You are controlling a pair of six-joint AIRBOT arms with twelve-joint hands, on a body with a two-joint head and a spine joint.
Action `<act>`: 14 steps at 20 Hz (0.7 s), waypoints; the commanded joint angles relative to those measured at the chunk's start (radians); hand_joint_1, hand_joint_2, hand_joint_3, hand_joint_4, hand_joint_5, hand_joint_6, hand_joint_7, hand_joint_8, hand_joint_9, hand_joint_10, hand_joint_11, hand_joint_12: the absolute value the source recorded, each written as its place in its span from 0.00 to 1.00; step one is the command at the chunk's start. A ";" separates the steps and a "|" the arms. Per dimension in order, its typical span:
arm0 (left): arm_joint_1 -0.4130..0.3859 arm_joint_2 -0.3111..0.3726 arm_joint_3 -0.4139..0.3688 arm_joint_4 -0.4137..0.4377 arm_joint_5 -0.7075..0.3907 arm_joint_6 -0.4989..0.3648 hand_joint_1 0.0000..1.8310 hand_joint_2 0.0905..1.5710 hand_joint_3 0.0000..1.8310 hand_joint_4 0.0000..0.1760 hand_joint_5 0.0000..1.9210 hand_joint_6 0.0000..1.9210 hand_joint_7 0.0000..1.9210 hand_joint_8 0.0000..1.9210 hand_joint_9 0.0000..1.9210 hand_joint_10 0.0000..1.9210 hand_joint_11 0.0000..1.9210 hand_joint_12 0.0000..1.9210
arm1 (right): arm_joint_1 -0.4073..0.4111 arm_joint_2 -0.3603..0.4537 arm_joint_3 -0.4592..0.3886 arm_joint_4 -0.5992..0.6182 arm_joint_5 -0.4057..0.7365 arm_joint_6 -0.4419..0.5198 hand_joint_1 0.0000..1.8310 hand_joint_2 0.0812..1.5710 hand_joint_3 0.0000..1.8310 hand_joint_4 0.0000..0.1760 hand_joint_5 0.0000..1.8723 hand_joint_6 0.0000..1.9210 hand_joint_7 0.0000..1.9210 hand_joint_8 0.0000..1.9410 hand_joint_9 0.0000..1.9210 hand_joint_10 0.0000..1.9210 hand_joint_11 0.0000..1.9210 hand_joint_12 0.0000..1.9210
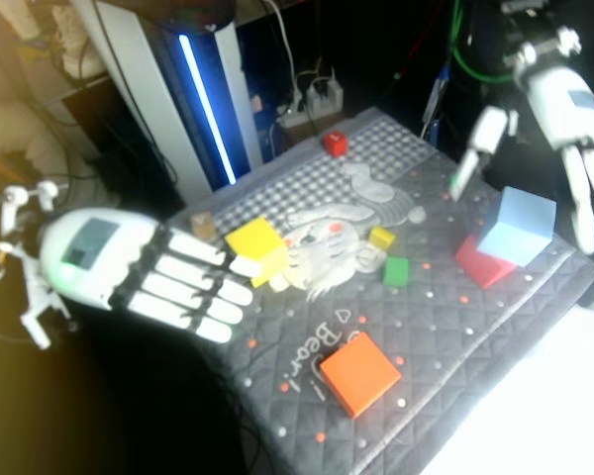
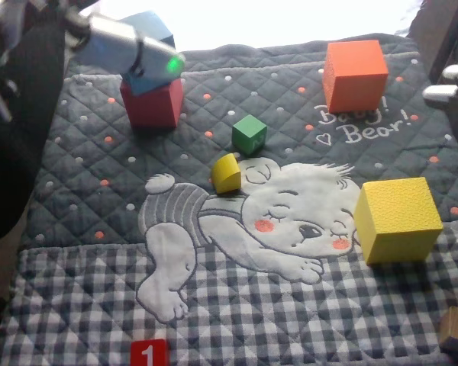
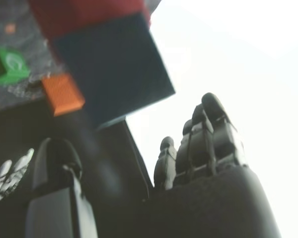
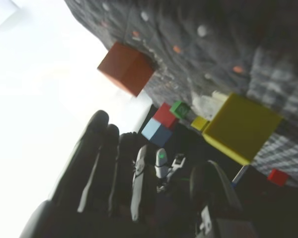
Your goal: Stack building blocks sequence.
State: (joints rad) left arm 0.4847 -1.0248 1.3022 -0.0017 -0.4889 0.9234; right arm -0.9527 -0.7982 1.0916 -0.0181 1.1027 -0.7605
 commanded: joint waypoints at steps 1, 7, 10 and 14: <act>0.011 0.022 -0.021 -0.015 -0.228 -0.001 0.34 0.57 0.00 1.00 0.01 0.00 0.00 0.00 0.01 0.00 0.00 0.24 | 0.021 -0.003 0.007 0.005 0.122 0.001 0.28 0.81 0.00 0.61 0.19 0.00 0.17 0.00 0.15 0.00 0.18 0.00; 0.352 0.207 -0.309 -0.119 -0.652 -0.001 0.39 0.56 0.00 0.93 0.04 0.01 0.00 0.00 0.00 0.00 0.00 0.00 | 0.104 -0.059 0.008 -0.142 0.120 0.054 0.28 0.78 0.00 0.55 0.16 0.00 0.14 0.00 0.11 0.00 0.14 0.00; 0.448 0.226 -0.353 -0.174 -0.749 -0.001 0.38 0.55 0.00 0.99 0.05 0.01 0.00 0.00 0.00 0.00 0.00 0.00 | 0.104 -0.069 0.003 -0.191 0.106 0.104 0.18 0.73 0.00 0.53 0.12 0.00 0.10 0.00 0.11 0.00 0.18 0.02; 0.544 0.232 -0.370 -0.240 -0.796 -0.022 0.39 0.58 0.00 0.86 0.05 0.00 0.02 0.00 0.01 0.00 0.05 0.03 | 0.103 -0.105 0.008 -0.256 0.000 0.130 0.24 0.65 0.00 0.63 0.08 0.00 0.09 0.00 0.14 0.01 0.21 0.06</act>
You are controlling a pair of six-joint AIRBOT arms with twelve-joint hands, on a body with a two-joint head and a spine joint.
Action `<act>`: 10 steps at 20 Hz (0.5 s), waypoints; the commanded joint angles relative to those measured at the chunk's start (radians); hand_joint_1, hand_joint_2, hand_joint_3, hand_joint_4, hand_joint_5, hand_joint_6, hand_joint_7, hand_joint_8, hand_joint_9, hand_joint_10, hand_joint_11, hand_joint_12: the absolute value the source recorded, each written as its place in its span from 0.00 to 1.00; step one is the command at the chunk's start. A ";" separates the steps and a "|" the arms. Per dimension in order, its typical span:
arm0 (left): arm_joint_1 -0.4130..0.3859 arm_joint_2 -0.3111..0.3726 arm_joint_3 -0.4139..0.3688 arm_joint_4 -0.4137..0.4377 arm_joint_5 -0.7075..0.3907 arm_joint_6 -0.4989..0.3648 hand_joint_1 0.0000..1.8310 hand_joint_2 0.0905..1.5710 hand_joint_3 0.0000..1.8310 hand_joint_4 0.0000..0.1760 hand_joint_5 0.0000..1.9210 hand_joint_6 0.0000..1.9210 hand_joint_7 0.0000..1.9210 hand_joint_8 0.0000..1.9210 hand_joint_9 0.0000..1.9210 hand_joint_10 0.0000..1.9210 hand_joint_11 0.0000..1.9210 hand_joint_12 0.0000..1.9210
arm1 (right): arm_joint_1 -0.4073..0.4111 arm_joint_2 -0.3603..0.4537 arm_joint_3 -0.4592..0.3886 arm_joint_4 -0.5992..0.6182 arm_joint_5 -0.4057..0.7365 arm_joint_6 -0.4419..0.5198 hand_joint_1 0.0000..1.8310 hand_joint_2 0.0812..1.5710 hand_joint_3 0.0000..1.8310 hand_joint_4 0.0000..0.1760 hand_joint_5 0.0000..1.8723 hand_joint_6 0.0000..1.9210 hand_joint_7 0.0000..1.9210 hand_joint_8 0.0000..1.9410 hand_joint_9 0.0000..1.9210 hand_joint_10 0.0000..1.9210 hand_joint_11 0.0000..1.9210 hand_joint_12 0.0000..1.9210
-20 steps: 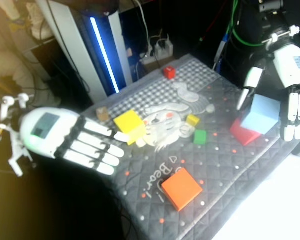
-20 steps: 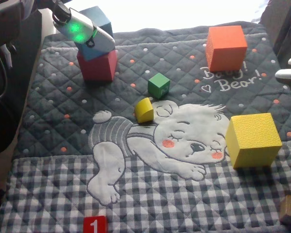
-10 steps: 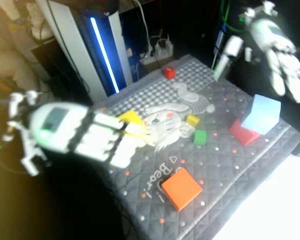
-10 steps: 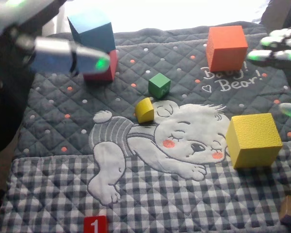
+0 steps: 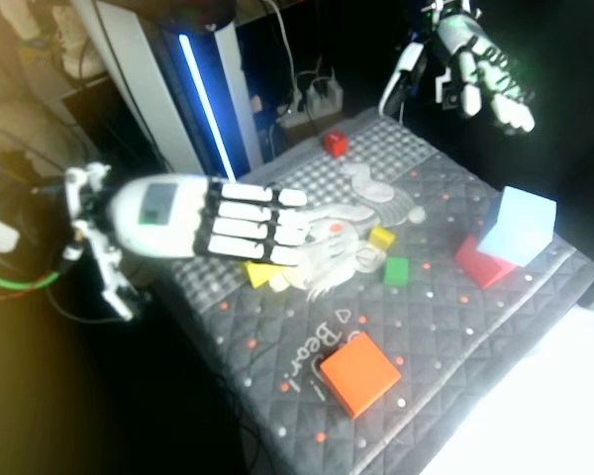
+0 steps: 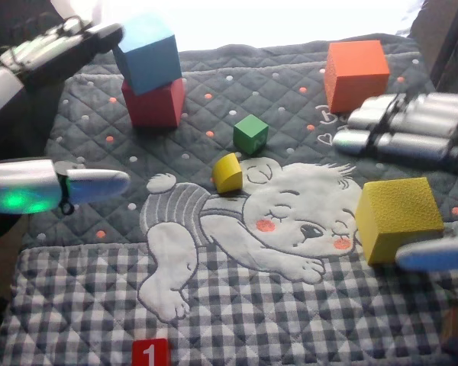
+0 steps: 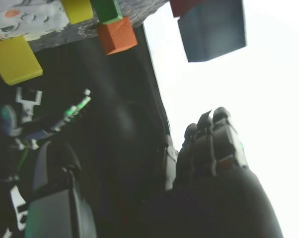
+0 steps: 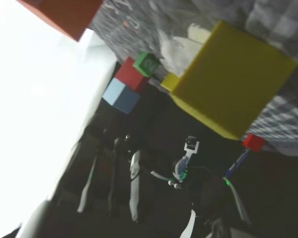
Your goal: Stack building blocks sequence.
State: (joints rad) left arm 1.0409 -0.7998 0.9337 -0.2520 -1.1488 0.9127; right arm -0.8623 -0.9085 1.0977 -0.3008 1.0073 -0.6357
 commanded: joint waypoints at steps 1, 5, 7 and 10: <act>-0.007 0.006 -0.001 0.003 -0.137 -0.011 0.40 0.58 0.00 0.85 0.05 0.00 0.02 0.00 0.02 0.01 0.06 0.03 | 0.013 -0.004 0.007 0.020 0.075 0.008 0.25 0.64 0.00 0.45 0.09 0.00 0.10 0.00 0.16 0.00 0.21 0.13; -0.001 0.003 -0.001 -0.003 -0.137 -0.013 0.41 0.56 0.00 0.81 0.06 0.00 0.03 0.00 0.03 0.00 0.00 0.21 | 0.013 -0.034 0.035 0.003 -0.001 0.017 0.32 0.62 0.00 0.66 0.10 0.00 0.13 0.00 0.20 0.00 0.13 0.44; 0.001 0.003 -0.001 -0.003 -0.138 -0.016 0.41 0.56 0.00 0.78 0.07 0.00 0.03 0.00 0.03 0.00 0.00 0.22 | 0.014 -0.041 0.050 0.003 -0.028 0.017 0.41 0.61 0.00 0.73 0.14 0.00 0.13 0.00 0.19 0.00 0.07 0.51; 0.007 -0.001 -0.001 -0.004 -0.138 -0.021 0.41 0.56 0.00 0.83 0.06 0.00 0.04 0.00 0.03 0.00 0.00 0.23 | 0.025 -0.041 0.063 0.004 -0.045 0.017 0.45 0.63 0.00 0.60 0.17 0.01 0.16 0.01 0.19 0.00 0.05 0.50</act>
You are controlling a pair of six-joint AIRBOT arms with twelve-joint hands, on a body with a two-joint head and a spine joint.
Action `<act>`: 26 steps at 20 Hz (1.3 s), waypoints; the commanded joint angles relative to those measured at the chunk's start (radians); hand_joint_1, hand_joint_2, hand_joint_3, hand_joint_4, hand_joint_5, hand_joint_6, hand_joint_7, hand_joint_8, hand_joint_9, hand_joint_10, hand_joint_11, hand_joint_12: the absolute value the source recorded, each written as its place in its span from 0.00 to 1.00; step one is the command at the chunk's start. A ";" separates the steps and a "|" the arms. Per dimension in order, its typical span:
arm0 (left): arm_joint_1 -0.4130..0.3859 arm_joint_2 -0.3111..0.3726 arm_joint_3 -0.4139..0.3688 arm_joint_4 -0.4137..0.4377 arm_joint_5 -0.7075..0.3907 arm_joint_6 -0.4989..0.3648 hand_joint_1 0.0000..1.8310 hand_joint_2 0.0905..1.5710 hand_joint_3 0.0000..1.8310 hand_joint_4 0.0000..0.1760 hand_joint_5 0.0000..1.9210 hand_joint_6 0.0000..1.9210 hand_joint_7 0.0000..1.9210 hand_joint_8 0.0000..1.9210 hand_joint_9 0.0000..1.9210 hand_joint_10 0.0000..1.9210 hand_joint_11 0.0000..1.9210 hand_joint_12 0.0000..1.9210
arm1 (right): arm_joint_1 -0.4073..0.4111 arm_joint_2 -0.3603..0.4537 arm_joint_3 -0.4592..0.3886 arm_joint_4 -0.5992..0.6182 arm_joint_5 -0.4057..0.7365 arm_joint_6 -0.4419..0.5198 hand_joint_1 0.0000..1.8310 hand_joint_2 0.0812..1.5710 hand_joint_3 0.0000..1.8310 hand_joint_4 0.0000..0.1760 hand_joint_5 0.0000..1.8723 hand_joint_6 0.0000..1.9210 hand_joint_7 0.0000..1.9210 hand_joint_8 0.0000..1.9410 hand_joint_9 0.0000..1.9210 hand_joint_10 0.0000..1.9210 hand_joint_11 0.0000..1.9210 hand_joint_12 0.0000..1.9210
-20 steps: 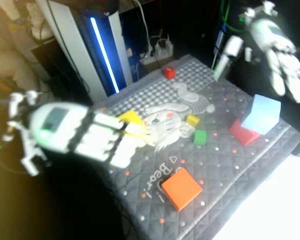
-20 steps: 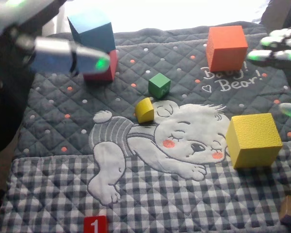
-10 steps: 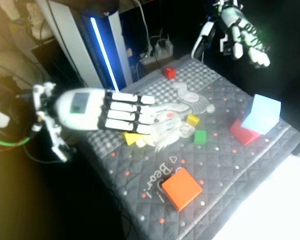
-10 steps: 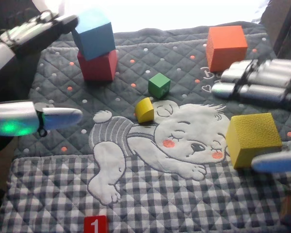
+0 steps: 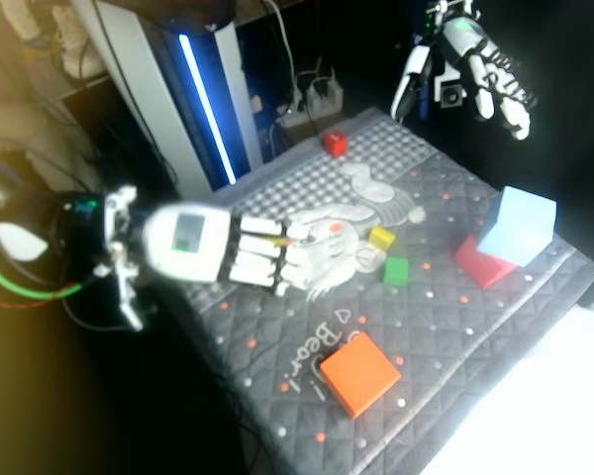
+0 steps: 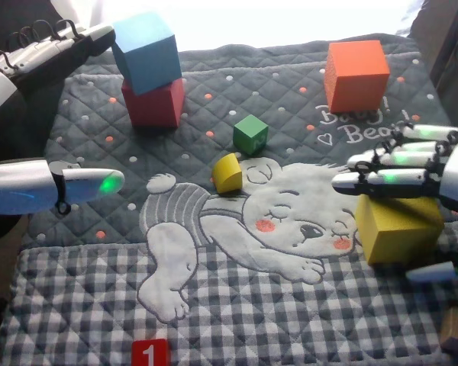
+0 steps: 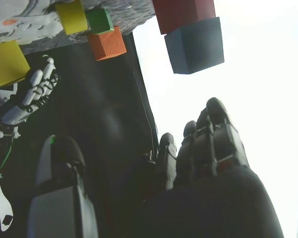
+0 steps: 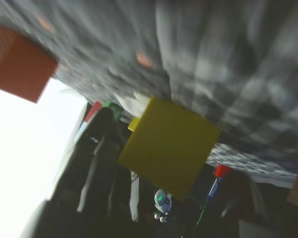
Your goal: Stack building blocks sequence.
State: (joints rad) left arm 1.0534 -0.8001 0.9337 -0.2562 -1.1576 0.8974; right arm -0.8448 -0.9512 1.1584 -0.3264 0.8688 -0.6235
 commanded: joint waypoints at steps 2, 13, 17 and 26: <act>-0.003 -0.005 0.000 -0.001 -0.130 -0.010 0.43 0.56 0.00 0.68 0.08 0.00 0.04 0.00 0.03 0.00 0.00 0.22 | 0.015 -0.003 0.008 0.031 0.092 0.005 0.57 0.64 0.00 0.05 0.30 0.01 0.34 0.02 0.36 0.05 0.15 0.60; 0.007 -0.017 0.003 -0.005 -0.126 -0.020 0.42 0.58 0.00 0.60 0.09 0.00 0.06 0.00 0.04 0.00 0.00 0.20 | 0.165 -0.030 0.076 0.151 0.253 -0.019 0.67 0.70 0.00 0.00 0.51 0.47 0.53 0.54 0.53 0.41 0.47 0.68; 0.008 -0.024 0.004 -0.004 -0.122 -0.022 0.43 0.57 0.00 0.58 0.09 0.00 0.05 0.00 0.05 0.00 0.00 0.28 | 0.296 -0.066 0.149 0.203 0.189 -0.099 0.68 0.69 0.00 0.00 0.50 0.49 0.56 0.49 0.59 0.38 0.52 0.63; 0.007 -0.031 0.009 0.014 -0.113 -0.039 0.41 0.57 0.00 0.60 0.09 0.00 0.06 0.00 0.06 0.00 0.00 0.30 | 0.501 -0.231 0.367 0.203 -0.140 -0.156 0.70 0.64 0.00 0.00 0.60 0.33 0.65 0.34 0.71 0.28 0.55 0.68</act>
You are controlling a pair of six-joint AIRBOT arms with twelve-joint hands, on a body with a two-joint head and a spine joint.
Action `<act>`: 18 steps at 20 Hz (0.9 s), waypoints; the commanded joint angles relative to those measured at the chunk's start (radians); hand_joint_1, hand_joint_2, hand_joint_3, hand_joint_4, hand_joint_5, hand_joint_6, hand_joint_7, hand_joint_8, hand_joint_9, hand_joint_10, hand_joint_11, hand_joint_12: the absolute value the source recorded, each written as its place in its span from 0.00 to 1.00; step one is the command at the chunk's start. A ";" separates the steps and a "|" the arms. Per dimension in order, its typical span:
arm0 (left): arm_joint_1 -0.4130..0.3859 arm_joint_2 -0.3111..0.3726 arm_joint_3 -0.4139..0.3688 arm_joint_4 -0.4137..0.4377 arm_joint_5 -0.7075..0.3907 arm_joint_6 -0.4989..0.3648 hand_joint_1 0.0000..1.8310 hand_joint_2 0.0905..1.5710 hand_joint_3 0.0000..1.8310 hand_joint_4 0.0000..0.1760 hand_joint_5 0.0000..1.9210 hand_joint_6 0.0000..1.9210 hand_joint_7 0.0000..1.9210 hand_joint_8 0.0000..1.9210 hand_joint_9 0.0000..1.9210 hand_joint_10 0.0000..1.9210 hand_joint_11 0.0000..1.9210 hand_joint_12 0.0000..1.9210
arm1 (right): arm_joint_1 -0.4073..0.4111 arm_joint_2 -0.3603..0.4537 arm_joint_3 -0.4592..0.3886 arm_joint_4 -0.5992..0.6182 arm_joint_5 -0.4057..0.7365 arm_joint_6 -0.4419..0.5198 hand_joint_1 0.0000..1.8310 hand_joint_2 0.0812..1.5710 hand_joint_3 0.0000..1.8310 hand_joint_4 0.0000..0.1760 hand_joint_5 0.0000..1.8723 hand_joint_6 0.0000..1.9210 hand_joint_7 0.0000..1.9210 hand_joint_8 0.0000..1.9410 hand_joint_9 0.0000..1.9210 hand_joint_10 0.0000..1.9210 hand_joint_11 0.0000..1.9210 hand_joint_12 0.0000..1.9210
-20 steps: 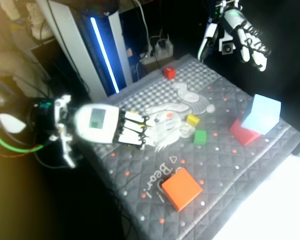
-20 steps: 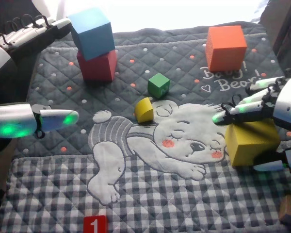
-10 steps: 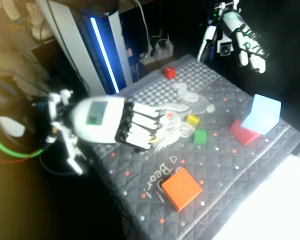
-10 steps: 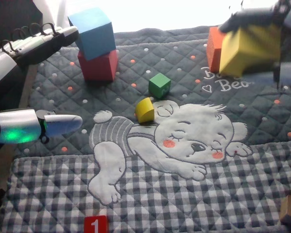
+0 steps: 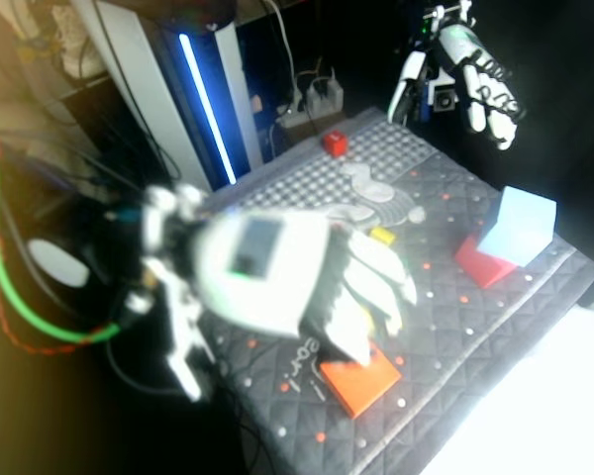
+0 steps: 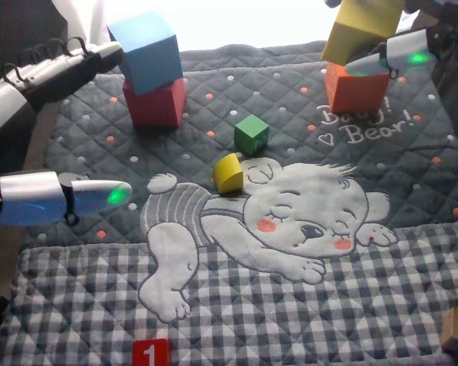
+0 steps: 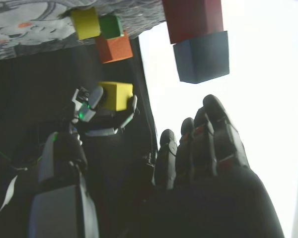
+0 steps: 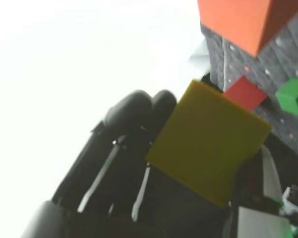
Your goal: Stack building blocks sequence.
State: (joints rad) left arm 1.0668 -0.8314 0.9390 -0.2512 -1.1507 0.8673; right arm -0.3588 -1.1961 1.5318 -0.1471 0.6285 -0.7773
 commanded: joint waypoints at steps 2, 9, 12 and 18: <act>-0.006 -0.001 0.004 0.013 -0.117 -0.011 0.41 0.58 0.00 0.63 0.09 0.00 0.05 0.00 0.05 0.00 0.00 0.30 | 0.025 -0.002 0.021 0.023 0.064 -0.002 0.71 0.62 0.00 0.00 0.64 0.23 0.69 0.30 0.68 0.40 0.52 0.75; -0.008 -0.005 0.008 0.020 -0.126 -0.024 0.41 0.58 0.00 0.47 0.10 0.00 0.06 0.00 0.06 0.00 0.00 0.28 | 0.031 -0.022 0.054 0.024 0.021 -0.002 0.71 0.64 0.00 0.00 0.63 0.22 0.62 0.44 0.58 0.63 0.44 0.91; -0.012 -0.008 0.011 0.023 -0.126 -0.025 0.42 0.57 0.00 0.48 0.10 0.00 0.06 0.00 0.05 0.00 0.00 0.29 | 0.031 -0.029 0.065 0.024 0.004 -0.002 0.70 0.64 0.00 0.00 0.60 0.30 0.64 0.38 0.59 0.59 0.49 0.87; -0.014 -0.009 0.014 0.025 -0.129 -0.031 0.43 0.58 0.00 0.50 0.10 0.00 0.06 0.00 0.05 0.00 0.00 0.28 | 0.031 -0.029 0.067 0.024 -0.006 -0.002 0.73 0.68 0.00 0.00 0.42 0.18 0.54 0.49 0.52 0.17 0.37 0.60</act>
State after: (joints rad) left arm 1.0645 -0.8379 0.9474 -0.2287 -1.1526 0.8440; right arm -0.3450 -1.2304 1.5906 -0.1425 0.5106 -0.7792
